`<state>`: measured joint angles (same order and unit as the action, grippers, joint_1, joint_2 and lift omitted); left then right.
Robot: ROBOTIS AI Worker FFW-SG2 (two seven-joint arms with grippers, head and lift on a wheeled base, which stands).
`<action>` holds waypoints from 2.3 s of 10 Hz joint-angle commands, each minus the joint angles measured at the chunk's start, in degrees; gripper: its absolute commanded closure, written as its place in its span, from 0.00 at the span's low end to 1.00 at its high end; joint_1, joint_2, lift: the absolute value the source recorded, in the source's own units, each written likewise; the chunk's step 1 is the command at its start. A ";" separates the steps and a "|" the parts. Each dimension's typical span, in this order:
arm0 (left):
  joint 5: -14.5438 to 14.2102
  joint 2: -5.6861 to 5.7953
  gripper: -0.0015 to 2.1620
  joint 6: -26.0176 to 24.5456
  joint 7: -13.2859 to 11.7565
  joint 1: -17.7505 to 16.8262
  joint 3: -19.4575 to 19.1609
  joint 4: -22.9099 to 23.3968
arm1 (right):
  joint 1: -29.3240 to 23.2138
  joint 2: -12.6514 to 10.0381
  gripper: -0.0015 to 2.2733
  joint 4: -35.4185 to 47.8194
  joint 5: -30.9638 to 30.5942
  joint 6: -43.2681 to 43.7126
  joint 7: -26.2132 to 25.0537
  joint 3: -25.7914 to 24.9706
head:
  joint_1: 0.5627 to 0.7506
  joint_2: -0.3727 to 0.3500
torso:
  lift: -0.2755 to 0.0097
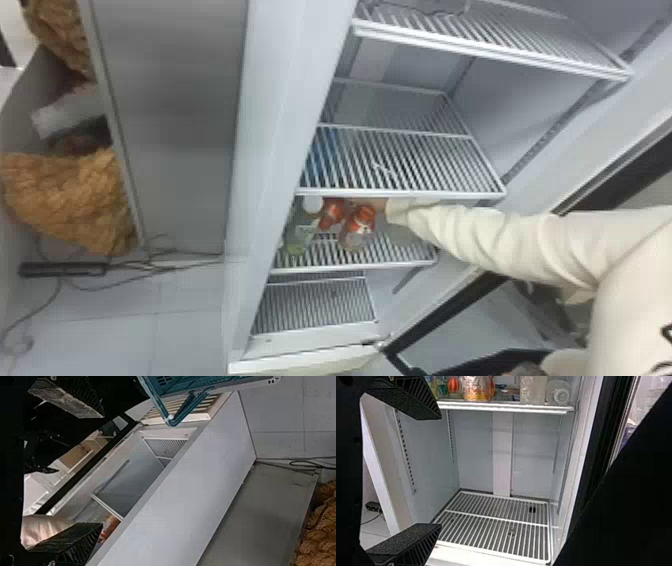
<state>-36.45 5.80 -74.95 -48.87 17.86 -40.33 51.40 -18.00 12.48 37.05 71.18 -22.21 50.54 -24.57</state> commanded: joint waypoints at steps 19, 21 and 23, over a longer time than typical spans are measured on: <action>0.00 0.00 0.00 0.00 0.00 0.00 0.00 0.00 | 0.00 0.00 0.00 0.00 0.00 0.00 0.00 0.00 | 0.70 0.03 | 0.97; 0.00 0.00 0.00 0.00 0.00 0.00 0.00 0.00 | 0.00 0.00 0.00 0.00 0.00 0.00 0.00 0.00 | 0.70 0.03 | 0.97; 0.00 0.00 0.00 0.00 0.00 0.00 0.00 0.00 | 0.00 0.00 0.00 0.00 0.00 0.00 0.00 0.00 | 0.70 0.03 | 0.97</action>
<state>-36.45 5.80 -74.95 -48.87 17.86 -40.33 51.40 -18.00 12.48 37.05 71.18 -22.21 50.54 -24.57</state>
